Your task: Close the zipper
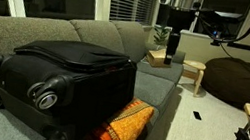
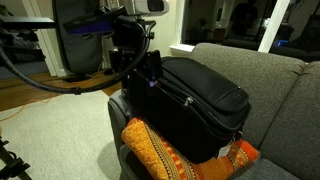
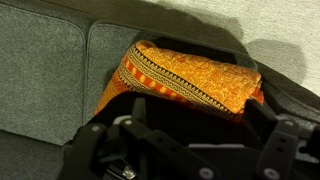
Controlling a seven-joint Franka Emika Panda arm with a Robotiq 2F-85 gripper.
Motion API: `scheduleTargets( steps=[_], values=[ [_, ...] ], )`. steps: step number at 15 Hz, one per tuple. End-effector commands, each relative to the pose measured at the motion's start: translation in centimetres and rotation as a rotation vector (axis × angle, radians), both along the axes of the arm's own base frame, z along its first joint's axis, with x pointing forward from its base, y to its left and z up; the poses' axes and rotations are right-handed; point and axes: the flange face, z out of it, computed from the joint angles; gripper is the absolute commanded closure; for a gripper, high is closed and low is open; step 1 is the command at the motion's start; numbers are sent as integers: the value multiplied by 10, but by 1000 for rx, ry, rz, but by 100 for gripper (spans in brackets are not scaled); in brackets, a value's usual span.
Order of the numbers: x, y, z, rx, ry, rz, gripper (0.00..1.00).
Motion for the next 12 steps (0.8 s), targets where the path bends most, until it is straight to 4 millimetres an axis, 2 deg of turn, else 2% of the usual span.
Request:
scheduleTargets(
  steps=[1, 7, 12],
  values=[
    [0, 0, -3, 19, -10, 17, 0],
    [13, -13, -7, 15, -91, -10, 0],
    [27, -31, -21, 16, -135, -44, 0]
  ],
)
